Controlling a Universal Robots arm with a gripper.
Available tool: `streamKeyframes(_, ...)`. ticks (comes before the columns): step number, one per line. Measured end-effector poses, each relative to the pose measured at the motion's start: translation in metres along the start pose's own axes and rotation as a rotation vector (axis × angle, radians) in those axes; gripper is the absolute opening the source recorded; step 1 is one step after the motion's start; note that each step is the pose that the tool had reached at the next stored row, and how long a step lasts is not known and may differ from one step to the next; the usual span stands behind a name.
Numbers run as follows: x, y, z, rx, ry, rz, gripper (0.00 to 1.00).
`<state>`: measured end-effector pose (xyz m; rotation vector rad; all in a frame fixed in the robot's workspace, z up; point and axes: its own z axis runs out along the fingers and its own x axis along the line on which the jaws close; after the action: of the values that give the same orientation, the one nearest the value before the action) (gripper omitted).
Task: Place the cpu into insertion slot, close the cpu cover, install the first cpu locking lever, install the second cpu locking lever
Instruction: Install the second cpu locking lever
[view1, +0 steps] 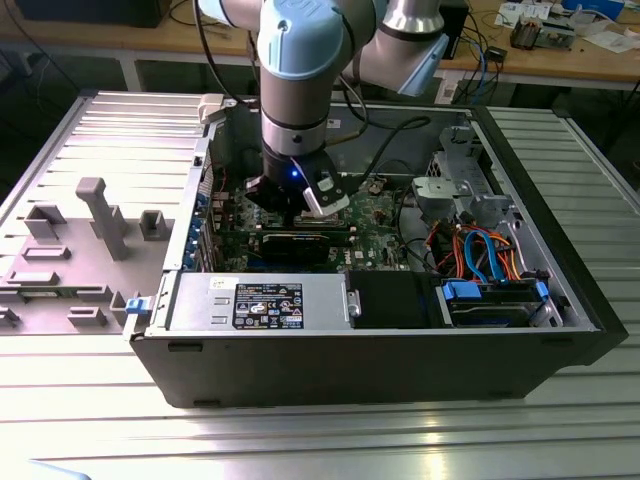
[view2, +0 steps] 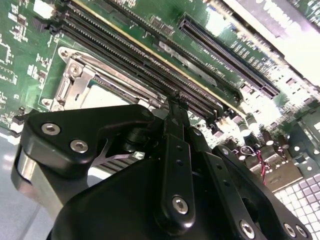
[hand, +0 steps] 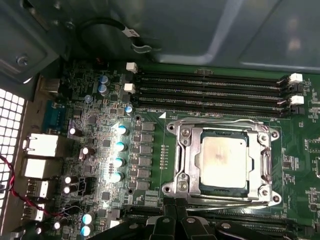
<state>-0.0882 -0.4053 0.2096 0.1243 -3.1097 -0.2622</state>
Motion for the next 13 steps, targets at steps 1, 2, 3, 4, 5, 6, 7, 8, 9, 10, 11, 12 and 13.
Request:
streamKeyframes(1,0.0001,-0.0001,0.0005,-0.0093,-0.0006,-0.001,0.11)
streamKeyframes(2,0.0004,-0.0001,0.001,-0.016,-0.0012,-0.001,0.11)
streamKeyframes(3,0.0006,-0.0001,0.0014,-0.0166,-0.0013,-0.001,0.11)
streamKeyframes(4,0.0009,-0.0003,0.0019,-0.0166,-0.0012,-0.001,0.11)
streamKeyframes(5,0.0011,-0.0004,0.0024,-0.0166,-0.0011,-0.001,0.11)
streamKeyframes(6,0.0013,-0.0005,0.0029,-0.0165,-0.0011,-0.001,0.11)
streamKeyframes(7,0.0014,-0.0006,0.0034,-0.0164,-0.0011,-0.001,0.11)
streamKeyframes(8,0.0016,-0.0006,0.0041,-0.0166,-0.0011,-0.001,0.11)
streamKeyframes(9,0.002,-0.0009,0.0056,-0.0178,-0.0011,-0.001,0.11)
streamKeyframes(10,0.0023,-0.0012,0.0065,-0.02,-0.001,-0.002,0.11)
streamKeyframes(11,0.0026,-0.0012,0.0069,-0.0246,-0.0012,-0.002,0.11)
streamKeyframes(12,0.0028,-0.0012,0.0071,-0.0294,-0.0018,-0.002,0.11)
streamKeyframes(13,0.0031,-0.0011,0.0074,-0.0388,-0.0028,-0.002,0.11)
